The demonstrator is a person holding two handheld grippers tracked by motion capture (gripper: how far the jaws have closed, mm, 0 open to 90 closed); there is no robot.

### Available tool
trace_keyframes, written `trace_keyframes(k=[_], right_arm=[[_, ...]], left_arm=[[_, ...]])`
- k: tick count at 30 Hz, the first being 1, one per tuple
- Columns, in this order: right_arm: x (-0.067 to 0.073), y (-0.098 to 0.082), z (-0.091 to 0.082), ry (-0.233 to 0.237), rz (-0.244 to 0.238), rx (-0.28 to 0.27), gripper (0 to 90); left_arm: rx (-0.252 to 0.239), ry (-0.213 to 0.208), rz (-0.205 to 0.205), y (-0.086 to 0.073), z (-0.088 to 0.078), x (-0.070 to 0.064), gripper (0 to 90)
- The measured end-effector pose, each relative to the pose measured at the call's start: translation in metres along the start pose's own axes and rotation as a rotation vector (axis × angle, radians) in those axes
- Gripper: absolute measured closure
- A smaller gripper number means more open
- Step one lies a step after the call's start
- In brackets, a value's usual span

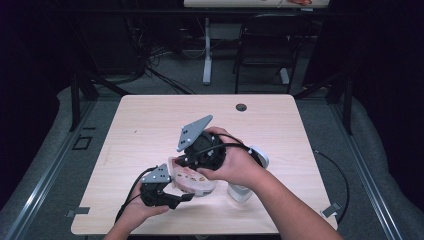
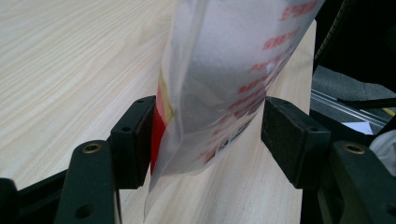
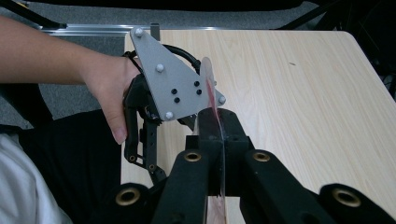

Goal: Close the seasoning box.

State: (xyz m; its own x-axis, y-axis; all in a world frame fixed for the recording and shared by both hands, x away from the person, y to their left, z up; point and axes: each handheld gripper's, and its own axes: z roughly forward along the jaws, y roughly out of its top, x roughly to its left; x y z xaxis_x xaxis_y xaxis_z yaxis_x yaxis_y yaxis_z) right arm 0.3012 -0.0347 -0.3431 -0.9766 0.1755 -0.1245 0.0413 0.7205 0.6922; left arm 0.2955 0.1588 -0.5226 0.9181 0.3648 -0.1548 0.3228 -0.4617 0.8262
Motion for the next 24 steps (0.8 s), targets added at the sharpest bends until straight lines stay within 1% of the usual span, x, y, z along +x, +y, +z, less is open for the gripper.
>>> trace_keyframes(k=[3, 7, 8, 13, 17, 18, 24], right_arm=[[0.0002, 0.0003, 0.0, 0.001, -0.005, 0.001, 90.0], [-0.0002, 0.0, -0.0011, -0.001, -0.001, -0.005, 90.0], [0.0, -0.0003, -0.0011, -0.001, 0.006, -0.014, 90.0], [-0.0008, -0.0007, -0.0023, -0.001, 0.003, -0.008, 90.0], [-0.0008, -0.0015, -0.0022, 0.0, 0.003, -0.012, 90.0], [-0.0005, -0.0016, -0.0022, 0.001, 0.003, -0.011, 90.0], [0.0, -0.002, -0.0021, 0.002, 0.006, -0.015, 90.0]], left_arm=[[0.0, -0.004, 0.006, -0.0001, -0.0002, -0.0003, 37.7], [-0.005, -0.01, 0.002, -0.0002, -0.0019, -0.0009, 38.9], [-0.005, -0.014, -0.001, -0.0002, -0.0023, -0.0009, 39.5], [-0.001, -0.024, -0.003, -0.0001, -0.0032, -0.0008, 44.1], [0.01, -0.022, 0.001, -0.0001, -0.0033, -0.0015, 49.8], [0.017, -0.016, 0.002, 0.0001, -0.0034, -0.002, 50.7], [0.018, -0.019, 0.001, 0.0003, -0.0045, -0.0021, 54.2]])
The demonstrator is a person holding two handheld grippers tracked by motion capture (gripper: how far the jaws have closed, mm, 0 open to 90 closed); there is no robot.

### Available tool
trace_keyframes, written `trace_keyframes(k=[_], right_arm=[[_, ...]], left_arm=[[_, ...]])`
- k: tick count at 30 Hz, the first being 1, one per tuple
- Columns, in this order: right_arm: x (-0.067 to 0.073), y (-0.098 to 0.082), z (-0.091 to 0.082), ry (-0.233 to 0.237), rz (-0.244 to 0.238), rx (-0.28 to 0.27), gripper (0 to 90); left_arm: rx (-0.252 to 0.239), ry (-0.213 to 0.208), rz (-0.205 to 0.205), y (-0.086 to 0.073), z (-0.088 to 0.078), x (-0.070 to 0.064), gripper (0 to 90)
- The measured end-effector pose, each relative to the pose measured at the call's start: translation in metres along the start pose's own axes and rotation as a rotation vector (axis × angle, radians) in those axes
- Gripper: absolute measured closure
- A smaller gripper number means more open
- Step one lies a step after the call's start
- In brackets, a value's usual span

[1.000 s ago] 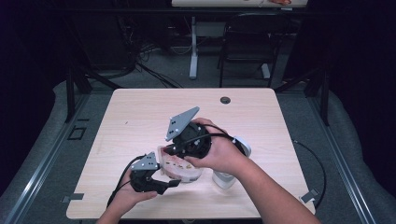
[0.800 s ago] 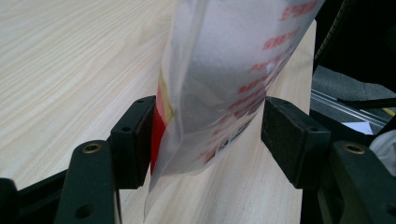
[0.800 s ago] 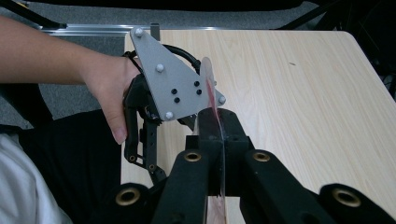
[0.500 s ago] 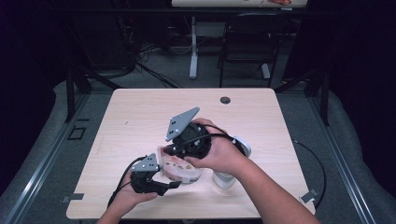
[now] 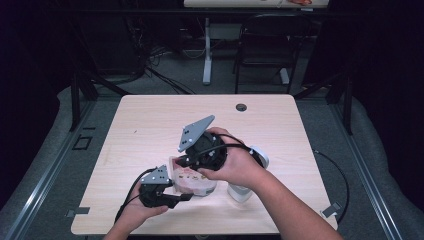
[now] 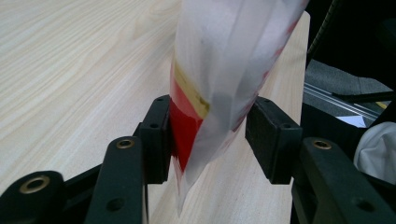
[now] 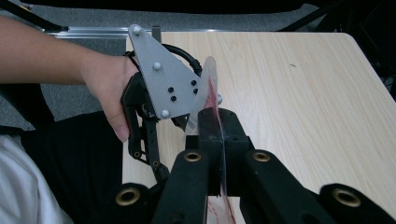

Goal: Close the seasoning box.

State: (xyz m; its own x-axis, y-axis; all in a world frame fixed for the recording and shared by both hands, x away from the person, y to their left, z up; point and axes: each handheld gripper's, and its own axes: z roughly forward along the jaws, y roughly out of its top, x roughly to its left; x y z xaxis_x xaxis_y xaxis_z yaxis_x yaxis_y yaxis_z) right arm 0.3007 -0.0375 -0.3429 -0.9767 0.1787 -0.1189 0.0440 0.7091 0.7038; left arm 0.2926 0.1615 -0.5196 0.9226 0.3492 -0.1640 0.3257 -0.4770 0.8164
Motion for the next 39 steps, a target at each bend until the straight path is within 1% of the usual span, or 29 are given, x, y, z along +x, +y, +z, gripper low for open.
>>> trace_keyframes(k=[3, 10, 15, 21, 26, 28, 35, 39], right_arm=[[-0.001, 0.0, -0.001, 0.0, 0.0, -0.002, 90.0], [0.0, -0.001, -0.001, 0.0, -0.002, 0.002, 90.0], [0.0, -0.001, -0.002, -0.001, -0.003, 0.003, 90.0], [-0.001, -0.003, -0.004, -0.006, 0.001, -0.002, 89.9], [0.0, -0.006, -0.005, -0.015, 0.0, -0.003, 89.9], [0.0, -0.007, -0.006, -0.017, -0.003, -0.003, 89.9], [-0.001, -0.01, -0.01, -0.018, 0.0, -0.012, 89.8], [-0.003, -0.013, -0.01, -0.019, 0.007, -0.017, 89.7]], left_arm=[[0.001, -0.011, -0.002, 0.0, 0.0, 0.0, 55.2], [0.004, -0.012, 0.008, 0.0, 0.001, -0.002, 58.0], [0.01, -0.026, 0.002, 0.001, 0.0, -0.002, 59.3], [0.014, -0.009, 0.0, 0.003, -0.002, -0.003, 60.7], [0.038, -0.029, -0.011, 0.004, -0.001, -0.004, 61.5], [0.04, -0.035, -0.018, 0.005, -0.001, -0.005, 61.8], [0.059, -0.023, -0.017, 0.008, -0.004, -0.005, 62.7], [0.075, -0.003, -0.017, 0.009, -0.005, -0.004, 63.3]])
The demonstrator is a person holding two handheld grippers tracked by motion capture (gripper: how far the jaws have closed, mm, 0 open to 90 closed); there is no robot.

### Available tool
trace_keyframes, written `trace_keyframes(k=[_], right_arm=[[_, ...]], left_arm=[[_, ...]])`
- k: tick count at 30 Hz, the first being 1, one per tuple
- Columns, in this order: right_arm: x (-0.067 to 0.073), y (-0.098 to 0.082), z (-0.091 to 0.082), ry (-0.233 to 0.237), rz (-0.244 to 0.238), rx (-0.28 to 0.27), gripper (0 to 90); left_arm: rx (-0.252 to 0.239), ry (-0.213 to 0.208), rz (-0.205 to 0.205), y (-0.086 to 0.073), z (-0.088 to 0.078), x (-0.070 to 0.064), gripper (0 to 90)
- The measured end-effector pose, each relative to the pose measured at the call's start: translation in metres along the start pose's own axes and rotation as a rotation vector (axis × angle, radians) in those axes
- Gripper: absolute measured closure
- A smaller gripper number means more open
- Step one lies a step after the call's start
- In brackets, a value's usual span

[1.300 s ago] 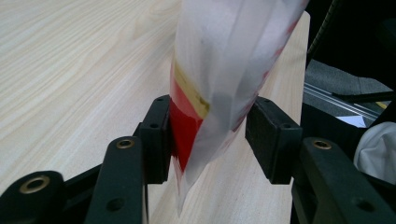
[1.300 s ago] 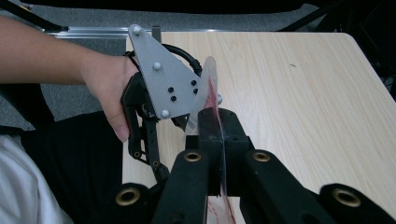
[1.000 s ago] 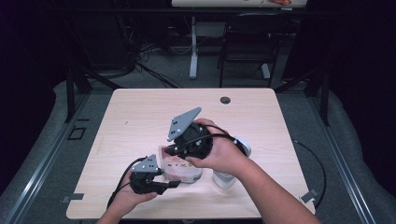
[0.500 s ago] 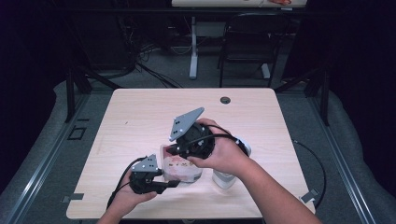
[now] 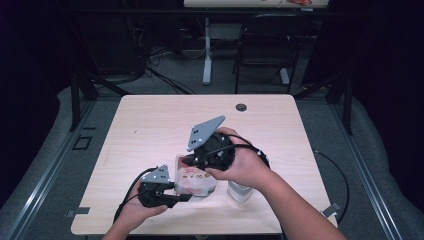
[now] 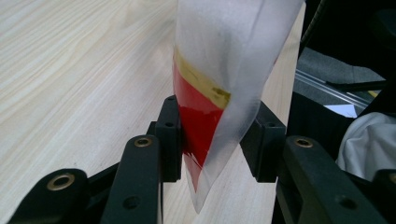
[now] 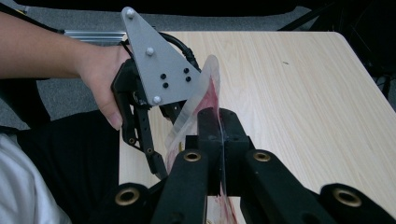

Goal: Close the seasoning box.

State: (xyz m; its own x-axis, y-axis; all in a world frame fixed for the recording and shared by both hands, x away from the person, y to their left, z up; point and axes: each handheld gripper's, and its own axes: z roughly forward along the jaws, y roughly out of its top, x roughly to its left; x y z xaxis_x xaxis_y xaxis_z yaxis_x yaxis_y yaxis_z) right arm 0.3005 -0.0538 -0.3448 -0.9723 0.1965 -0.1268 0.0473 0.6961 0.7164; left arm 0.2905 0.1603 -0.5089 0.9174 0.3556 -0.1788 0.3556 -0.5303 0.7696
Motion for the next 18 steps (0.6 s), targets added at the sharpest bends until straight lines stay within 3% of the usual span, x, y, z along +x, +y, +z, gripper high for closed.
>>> trace_keyframes(k=[13, 18], right_arm=[[-0.006, -0.016, -0.009, 0.0, 0.024, -0.041, 89.7], [-0.005, -0.02, -0.015, -0.012, 0.034, -0.05, 89.7]], left_arm=[[0.09, 0.018, 0.026, 0.013, -0.006, 0.0, 64.7], [0.136, 0.001, 0.034, 0.022, -0.009, -0.001, 64.9]])
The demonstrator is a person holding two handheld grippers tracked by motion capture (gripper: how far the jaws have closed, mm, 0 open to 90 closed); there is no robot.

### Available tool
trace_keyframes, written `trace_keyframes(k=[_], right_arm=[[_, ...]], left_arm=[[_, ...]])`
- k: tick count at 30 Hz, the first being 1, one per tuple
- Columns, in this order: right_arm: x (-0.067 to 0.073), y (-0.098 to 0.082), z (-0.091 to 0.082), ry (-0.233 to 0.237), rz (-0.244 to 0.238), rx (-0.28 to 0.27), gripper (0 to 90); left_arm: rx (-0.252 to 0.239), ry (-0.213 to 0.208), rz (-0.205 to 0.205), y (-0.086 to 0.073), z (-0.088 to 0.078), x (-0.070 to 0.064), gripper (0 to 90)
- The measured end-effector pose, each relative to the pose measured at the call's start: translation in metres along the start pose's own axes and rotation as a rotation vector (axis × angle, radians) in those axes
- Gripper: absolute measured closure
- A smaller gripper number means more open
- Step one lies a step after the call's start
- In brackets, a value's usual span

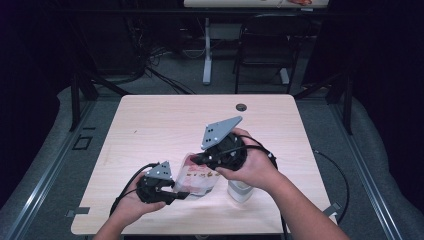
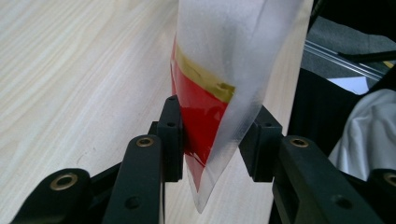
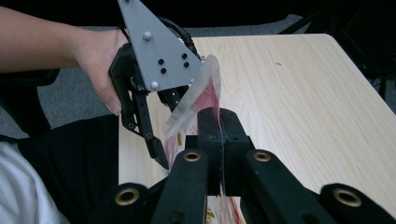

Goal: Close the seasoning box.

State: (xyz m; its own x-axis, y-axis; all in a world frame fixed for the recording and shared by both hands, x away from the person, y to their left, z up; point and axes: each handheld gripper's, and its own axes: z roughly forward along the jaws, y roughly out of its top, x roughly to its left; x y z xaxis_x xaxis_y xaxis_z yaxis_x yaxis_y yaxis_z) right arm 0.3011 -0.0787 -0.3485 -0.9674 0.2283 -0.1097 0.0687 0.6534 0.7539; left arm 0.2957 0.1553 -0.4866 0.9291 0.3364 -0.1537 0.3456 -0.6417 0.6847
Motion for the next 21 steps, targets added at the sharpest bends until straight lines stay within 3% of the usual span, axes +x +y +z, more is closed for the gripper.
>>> trace_keyframes(k=[13, 21], right_arm=[[0.001, -0.013, -0.012, -0.017, 0.023, -0.03, 89.8], [0.001, -0.019, -0.016, -0.027, 0.031, -0.037, 89.8]], left_arm=[[0.107, 0.005, 0.049, 0.017, -0.008, -0.001, 65.3], [0.136, 0.015, 0.06, 0.021, -0.009, -0.001, 65.5]])
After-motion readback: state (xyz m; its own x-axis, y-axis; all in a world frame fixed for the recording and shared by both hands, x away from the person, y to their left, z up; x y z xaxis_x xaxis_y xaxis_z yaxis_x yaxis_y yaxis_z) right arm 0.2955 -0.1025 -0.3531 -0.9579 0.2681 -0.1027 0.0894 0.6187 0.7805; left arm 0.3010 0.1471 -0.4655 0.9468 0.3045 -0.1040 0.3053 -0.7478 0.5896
